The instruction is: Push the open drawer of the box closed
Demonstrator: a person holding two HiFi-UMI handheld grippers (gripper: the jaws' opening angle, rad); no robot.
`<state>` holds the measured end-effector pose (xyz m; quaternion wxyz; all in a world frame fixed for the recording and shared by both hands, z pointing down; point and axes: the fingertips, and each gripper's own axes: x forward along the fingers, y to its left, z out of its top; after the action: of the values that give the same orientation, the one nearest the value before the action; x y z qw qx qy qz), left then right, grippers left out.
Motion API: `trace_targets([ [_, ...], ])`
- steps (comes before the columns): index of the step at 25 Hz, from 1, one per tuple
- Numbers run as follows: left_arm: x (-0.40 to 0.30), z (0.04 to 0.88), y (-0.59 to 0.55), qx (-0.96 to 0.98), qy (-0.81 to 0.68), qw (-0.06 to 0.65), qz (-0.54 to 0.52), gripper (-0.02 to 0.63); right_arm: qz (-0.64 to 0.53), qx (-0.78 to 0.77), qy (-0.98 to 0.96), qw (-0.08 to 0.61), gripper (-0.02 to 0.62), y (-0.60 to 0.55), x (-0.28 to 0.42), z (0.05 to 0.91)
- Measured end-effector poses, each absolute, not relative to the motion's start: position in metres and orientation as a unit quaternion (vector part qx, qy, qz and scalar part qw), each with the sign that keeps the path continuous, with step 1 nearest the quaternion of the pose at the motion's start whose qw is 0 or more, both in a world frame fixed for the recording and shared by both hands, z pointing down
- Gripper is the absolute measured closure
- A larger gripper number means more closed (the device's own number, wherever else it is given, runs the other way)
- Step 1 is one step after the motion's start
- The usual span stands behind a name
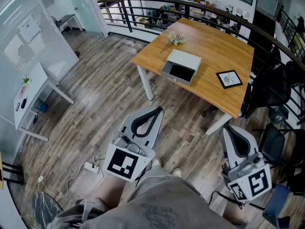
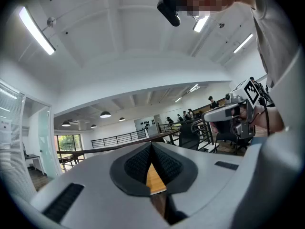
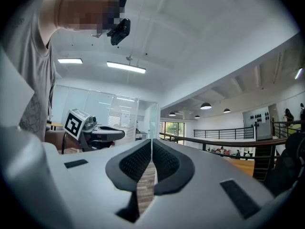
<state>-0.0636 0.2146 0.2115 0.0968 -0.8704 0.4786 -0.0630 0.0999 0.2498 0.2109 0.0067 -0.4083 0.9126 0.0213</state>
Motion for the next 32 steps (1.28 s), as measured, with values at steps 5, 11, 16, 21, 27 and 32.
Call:
trace_targets([
  [5, -0.063, 0.21, 0.216, -0.871, 0.478, 0.093, -0.059, 0.591, 0.018, -0.414, 0.91, 0.007, 0.558, 0.251, 0.106, 0.215],
  [11, -0.056, 0.206, 0.215, -0.872, 0.476, 0.1, -0.057, 0.591, 0.006, -0.408, 0.913, 0.009, 0.558, 0.249, 0.11, 0.221],
  [16, -0.054, 0.212, 0.213, -0.87, 0.48, 0.099, -0.06, 0.591, 0.001, -0.408, 0.913, 0.009, 0.558, 0.244, 0.114, 0.224],
  [21, -0.062, 0.227, 0.202, -0.854, 0.509, 0.081, -0.074, 0.468, -0.013, -0.407, 0.913, 0.007, 0.558, 0.239, 0.119, 0.233],
  [27, -0.056, 0.265, 0.179, -0.856, 0.494, 0.058, -0.14, 0.39, -0.029, -0.413, 0.91, -0.002, 0.558, 0.218, 0.127, 0.244],
  [32, -0.052, 0.303, 0.144, -0.858, 0.486, 0.027, -0.164, 0.39, -0.032, -0.427, 0.903, -0.026, 0.558, 0.186, 0.137, 0.26],
])
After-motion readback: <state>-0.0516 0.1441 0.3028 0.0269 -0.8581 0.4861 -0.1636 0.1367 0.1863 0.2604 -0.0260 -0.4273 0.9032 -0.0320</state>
